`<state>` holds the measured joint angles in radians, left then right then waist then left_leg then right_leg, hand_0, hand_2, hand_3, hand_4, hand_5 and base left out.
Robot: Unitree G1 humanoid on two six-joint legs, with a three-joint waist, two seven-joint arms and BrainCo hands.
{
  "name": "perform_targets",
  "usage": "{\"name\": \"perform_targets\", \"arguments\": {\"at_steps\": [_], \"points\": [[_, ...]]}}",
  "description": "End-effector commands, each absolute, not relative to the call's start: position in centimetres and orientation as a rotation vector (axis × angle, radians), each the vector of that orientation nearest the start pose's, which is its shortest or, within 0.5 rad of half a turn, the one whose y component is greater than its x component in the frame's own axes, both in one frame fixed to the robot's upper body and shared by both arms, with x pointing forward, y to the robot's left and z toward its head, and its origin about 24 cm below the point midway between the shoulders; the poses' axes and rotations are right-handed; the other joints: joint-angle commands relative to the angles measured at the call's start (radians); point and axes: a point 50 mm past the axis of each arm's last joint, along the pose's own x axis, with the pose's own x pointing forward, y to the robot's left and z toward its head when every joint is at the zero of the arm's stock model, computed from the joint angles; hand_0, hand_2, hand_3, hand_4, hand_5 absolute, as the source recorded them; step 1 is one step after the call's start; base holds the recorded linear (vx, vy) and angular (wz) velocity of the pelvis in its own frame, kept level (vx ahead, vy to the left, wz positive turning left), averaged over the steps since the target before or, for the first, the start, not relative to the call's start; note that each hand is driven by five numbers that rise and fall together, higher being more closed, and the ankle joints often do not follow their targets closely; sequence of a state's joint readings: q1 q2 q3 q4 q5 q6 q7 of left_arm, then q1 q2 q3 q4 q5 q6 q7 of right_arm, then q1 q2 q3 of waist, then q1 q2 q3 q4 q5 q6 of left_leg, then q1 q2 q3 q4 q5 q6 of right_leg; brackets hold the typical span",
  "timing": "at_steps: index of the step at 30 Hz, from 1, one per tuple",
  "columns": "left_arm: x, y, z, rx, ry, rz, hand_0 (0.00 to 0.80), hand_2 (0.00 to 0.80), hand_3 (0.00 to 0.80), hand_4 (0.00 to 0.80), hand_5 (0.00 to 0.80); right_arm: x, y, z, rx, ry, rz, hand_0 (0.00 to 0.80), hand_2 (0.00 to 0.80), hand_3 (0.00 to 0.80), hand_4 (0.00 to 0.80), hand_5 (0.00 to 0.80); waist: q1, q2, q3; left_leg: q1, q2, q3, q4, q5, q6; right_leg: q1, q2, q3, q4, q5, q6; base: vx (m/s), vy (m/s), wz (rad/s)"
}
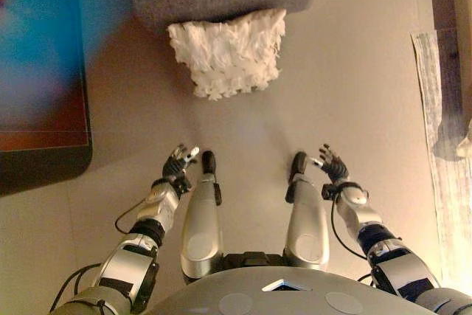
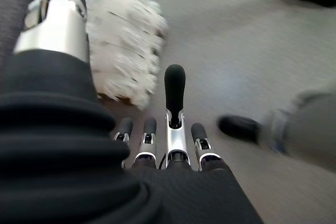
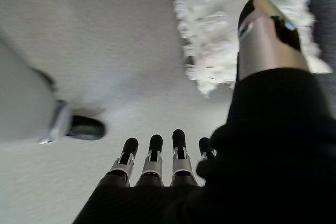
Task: Pick up the cushion and take it to the sofa
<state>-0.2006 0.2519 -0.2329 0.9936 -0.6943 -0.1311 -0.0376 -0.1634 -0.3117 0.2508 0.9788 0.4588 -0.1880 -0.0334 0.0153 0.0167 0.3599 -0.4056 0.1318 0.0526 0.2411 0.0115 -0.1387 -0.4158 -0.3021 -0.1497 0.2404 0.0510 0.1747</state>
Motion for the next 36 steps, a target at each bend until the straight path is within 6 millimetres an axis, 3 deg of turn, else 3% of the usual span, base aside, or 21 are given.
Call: {"name": "perform_targets", "arguments": {"at_steps": [1,3,6,7,9,10,11,12,14,15,16,18,20,21,22,24,25,26,29,32,36], "points": [[18.3,21.5,-12.5,-0.196,0.796,0.170,0.000,0.000,0.000,0.000,0.000,16.6,-22.6,-12.6,0.006,0.787,-0.178,0.000,0.000,0.000,0.000,0.000,0.021,-0.028,-0.092,0.040,-0.011,0.008,-0.052,0.028,0.036,0.085,-0.062,-0.027,-0.150,0.151,0.058,0.179,0.000,0.08],[16.9,21.9,-13.1,-0.182,0.846,0.184,0.000,0.000,0.000,0.000,0.000,15.4,-22.2,-13.2,0.024,0.814,-0.196,0.000,0.000,0.000,0.000,0.000,0.025,-0.035,-0.106,0.081,-0.020,0.006,-0.072,0.023,0.046,0.122,-0.059,-0.028,-0.149,0.149,0.057,0.168,-0.003,0.06],[14.6,22.6,-14.0,-0.183,0.907,0.226,0.000,0.000,0.000,0.000,0.000,13.4,-21.3,-14.1,0.052,0.863,-0.209,0.000,0.000,0.000,0.000,0.000,0.014,-0.038,-0.132,0.154,-0.022,0.016,-0.095,0.019,0.063,0.152,-0.018,-0.021,-0.097,0.107,0.044,0.192,-0.019,-0.02],[13.7,23.0,-14.3,-0.189,0.926,0.252,0.000,0.000,0.000,0.000,0.000,12.7,-21.1,-14.4,0.053,0.887,-0.212,0.000,0.000,0.000,0.000,0.000,0.009,-0.035,-0.141,0.186,-0.016,0.026,-0.102,0.017,0.067,0.165,0.017,-0.024,-0.072,0.072,0.038,0.203,-0.041,-0.05],[12.0,23.5,-14.7,-0.186,0.959,0.290,0.000,0.000,0.000,0.000,0.000,10.9,-20.9,-15.1,0.057,0.939,-0.219,0.000,0.000,0.000,0.000,0.000,-0.005,-0.036,-0.160,0.260,-0.013,0.036,-0.122,0.008,0.067,0.223,0.107,-0.024,-0.075,0.021,-0.008,0.250,-0.087,-0.11],[11.2,23.6,-14.9,-0.180,0.966,0.301,0.000,0.000,0.000,0.000,0.000,10.0,-20.8,-15.3,0.054,0.964,-0.214,0.000,0.000,0.000,0.000,0.000,-0.007,-0.039,-0.174,0.287,-0.015,0.040,-0.138,0.010,0.064,0.250,0.128,-0.032,-0.096,0.018,-0.019,0.251,-0.144,-0.14],[10.5,23.6,-15.0,-0.179,0.979,0.314,0.000,0.000,0.000,0.000,0.000,9.2,-20.8,-15.6,0.045,0.987,-0.203,0.000,0.000,0.000,0.000,0.000,-0.001,-0.043,-0.187,0.308,-0.012,0.046,-0.142,0.010,0.059,0.284,0.134,-0.063,-0.113,0.012,-0.028,0.198,-0.164,-0.15],[10.1,23.7,-15.1,-0.181,0.980,0.330,0.000,0.000,0.000,0.000,0.000,8.7,-20.8,-15.7,0.036,1.005,-0.192,0.000,0.000,0.000,0.000,0.000,0.001,-0.042,-0.191,0.326,-0.010,0.049,-0.148,0.014,0.056,0.305,0.133,-0.065,-0.121,0.011,-0.032,0.185,-0.195,-0.18],[9.5,23.8,-15.2,-0.207,0.979,0.376,0.000,0.000,0.000,0.000,0.000,7.6,-20.7,-16.0,0.016,1.046,-0.172,0.000,0.000,0.000,0.000,0.000,-0.017,-0.043,-0.202,0.357,-0.007,0.038,-0.149,0.015,0.056,0.347,0.184,-0.016,-0.142,-0.008,-0.066,0.131,-0.229,-0.14],[9.3,23.9,-15.2,-0.219,0.976,0.390,0.000,0.000,0.000,0.000,0.000,7.6,-20.9,-16.0,0.006,1.054,-0.169,0.000,0.000,0.000,0.000,0.000,-0.005,-0.049,-0.205,0.350,-0.009,0.035,-0.112,0.007,0.051,0.355,0.170,-0.056,-0.136,-0.008,-0.069,0.028,-0.220,0.05],[9.2,23.9,-15.2,-0.239,0.968,0.399,0.000,0.000,0.000,0.000,0.000,7.9,-21.2,-15.9,-0.016,1.046,-0.162,0.000,0.000,0.000,0.000,0.000,-0.002,-0.063,-0.198,0.325,-0.019,0.031,-0.011,-0.010,0.048,0.361,0.158,-0.065,-0.140,-0.008,-0.082,-0.008,-0.213,0.15],[8.9,23.7,-15.3,-0.264,0.969,0.412,0.000,0.000,0.000,0.000,0.000,8.4,-21.7,-15.5,-0.027,1.029,-0.186,0.000,0.000,0.000,0.000,0.000,0.002,-0.075,-0.178,0.256,-0.037,0.011,0.168,0.009,0.061,0.366,0.167,-0.049,-0.122,-0.022,-0.114,-0.012,-0.188,0.06],[8.4,23.7,-15.4,-0.297,0.970,0.447,0.000,0.000,0.000,0.000,0.000,9.2,-22.6,-15.2,-0.035,1.018,-0.221,0.000,0.000,0.000,0.000,0.000,0.007,-0.082,-0.160,0.186,-0.077,0.024,0.334,-0.032,0.091,0.364,0.180,-0.042,-0.079,-0.047,-0.138,0.014,-0.165,0.06],[8.2,23.7,-15.5,-0.314,0.974,0.461,0.000,0.000,0.000,0.000,0.000,9.3,-23.0,-15.1,-0.037,1.019,-0.235,0.000,0.000,0.000,0.000,0.000,0.014,-0.075,-0.153,0.182,-0.099,0.031,0.334,-0.059,0.103,0.369,0.187,-0.044,-0.059,-0.059,-0.135,0.087,-0.102,0.04],[7.7,23.7,-15.6,-0.332,0.980,0.470,0.000,0.000,0.000,0.000,0.000,9.2,-23.3,-15.1,-0.040,1.022,-0.249,0.000,0.000,0.000,0.000,0.000,0.020,-0.066,-0.152,0.184,-0.112,0.036,0.292,-0.044,0.101,0.376,0.199,-0.052,-0.042,-0.073,-0.135,0.125,-0.035,-0.11],[7.5,23.8,-15.6,-0.336,0.984,0.458,0.000,0.000,0.000,0.000,0.000,8.9,-23.7,-15.1,-0.041,1.023,-0.262,0.000,0.000,0.000,0.000,0.000,0.030,-0.051,-0.144,0.196,-0.096,0.044,0.202,0.007,0.080,0.403,0.218,-0.068,-0.037,-0.094,-0.136,0.152,-0.024,-0.35],[7.5,23.7,-15.6,-0.336,0.985,0.451,0.000,0.000,0.000,0.000,0.000,8.7,-23.8,-15.1,-0.035,1.025,-0.269,0.000,0.000,0.000,0.000,0.000,0.038,-0.042,-0.140,0.191,-0.083,0.036,0.153,0.066,0.060,0.421,0.235,-0.072,-0.040,-0.105,-0.140,0.219,-0.013,-0.31],[7.3,23.5,-15.7,-0.336,0.985,0.447,0.000,0.000,0.000,0.000,0.000,8.3,-23.7,-15.2,-0.029,1.031,-0.274,0.000,0.000,0.000,0.000,0.000,0.052,-0.026,-0.138,0.176,-0.065,0.014,0.070,0.150,0.033,0.443,0.263,-0.071,-0.043,-0.121,-0.145,0.273,0.005,-0.06],[6.4,22.8,-15.9,-0.336,0.997,0.457,0.000,0.000,0.000,0.000,0.000,7.2,-23.1,-15.6,-0.018,1.057,-0.267,0.000,0.000,0.000,0.000,0.000,0.090,-0.011,-0.138,0.160,-0.019,-0.060,-0.132,0.266,0.001,0.498,0.317,-0.028,-0.056,-0.157,-0.159,0.394,0.041,0.23],[5.2,22.9,-16.2,-0.353,1.022,0.492,0.000,0.000,0.000,0.000,0.000,6.3,-22.6,-15.9,-0.003,1.091,-0.265,0.000,0.000,0.000,0.000,0.000,0.108,-0.006,-0.138,0.160,0.032,-0.072,-0.269,0.283,-0.001,0.532,0.338,0.019,-0.013,-0.215,-0.174,0.483,0.104,-0.05],[4.6,22.9,-16.4,-0.399,1.041,0.543,0.000,0.000,0.000,0.000,0.000,5.6,-22.3,-16.3,0.003,1.130,-0.269,0.000,0.000,0.000,0.000,0.000,0.110,0.000,-0.133,0.158,0.085,-0.085,-0.311,0.262,-0.003,0.536,0.326,0.038,0.084,-0.288,-0.174,0.519,0.201,0.09]]}}
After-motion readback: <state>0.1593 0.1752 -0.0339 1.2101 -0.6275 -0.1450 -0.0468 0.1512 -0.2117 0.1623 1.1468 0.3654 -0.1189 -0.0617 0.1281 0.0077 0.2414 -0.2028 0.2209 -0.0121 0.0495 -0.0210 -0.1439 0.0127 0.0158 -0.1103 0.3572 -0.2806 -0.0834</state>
